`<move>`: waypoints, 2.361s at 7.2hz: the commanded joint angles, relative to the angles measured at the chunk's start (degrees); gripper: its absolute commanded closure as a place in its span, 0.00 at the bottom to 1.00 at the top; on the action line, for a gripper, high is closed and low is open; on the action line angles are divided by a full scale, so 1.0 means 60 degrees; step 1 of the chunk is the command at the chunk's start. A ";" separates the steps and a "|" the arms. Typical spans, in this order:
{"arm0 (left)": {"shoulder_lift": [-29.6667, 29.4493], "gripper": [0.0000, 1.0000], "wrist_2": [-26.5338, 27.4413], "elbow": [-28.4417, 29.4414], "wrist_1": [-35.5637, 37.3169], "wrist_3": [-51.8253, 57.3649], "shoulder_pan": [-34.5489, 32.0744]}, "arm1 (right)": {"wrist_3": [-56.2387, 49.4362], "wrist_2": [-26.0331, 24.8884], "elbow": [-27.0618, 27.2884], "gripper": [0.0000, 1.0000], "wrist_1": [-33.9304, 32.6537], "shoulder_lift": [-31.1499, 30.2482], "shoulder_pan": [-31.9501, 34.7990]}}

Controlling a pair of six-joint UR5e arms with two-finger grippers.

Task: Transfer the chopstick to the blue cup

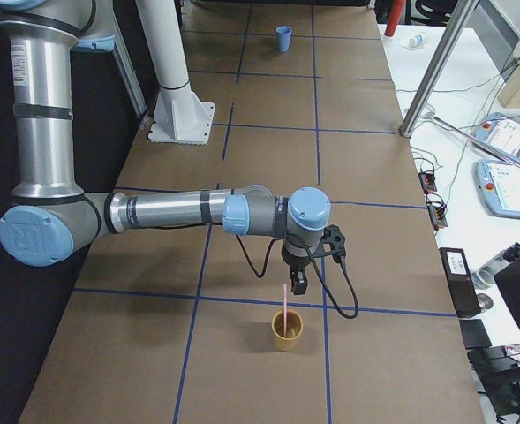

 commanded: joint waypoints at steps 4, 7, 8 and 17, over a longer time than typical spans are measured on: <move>0.0319 0.00 0.0593 0.1175 -0.3057 -0.1846 0.1683 | 0.0064 0.0034 0.0011 0.00 0.0000 0.0025 -0.0096; 0.0230 0.00 0.0742 0.1868 -0.4982 -0.3635 0.2532 | 0.0064 0.0034 0.0011 0.00 -0.0014 0.0025 -0.0096; 0.0230 0.10 0.0698 0.1868 -0.4998 -0.3639 0.2579 | 0.0064 0.0034 0.0011 0.00 -0.0014 0.0025 -0.0096; -0.3451 1.00 -0.0317 0.0345 -0.6405 -1.1723 0.4929 | 0.0093 0.0034 0.0025 0.00 0.0001 0.0055 -0.0096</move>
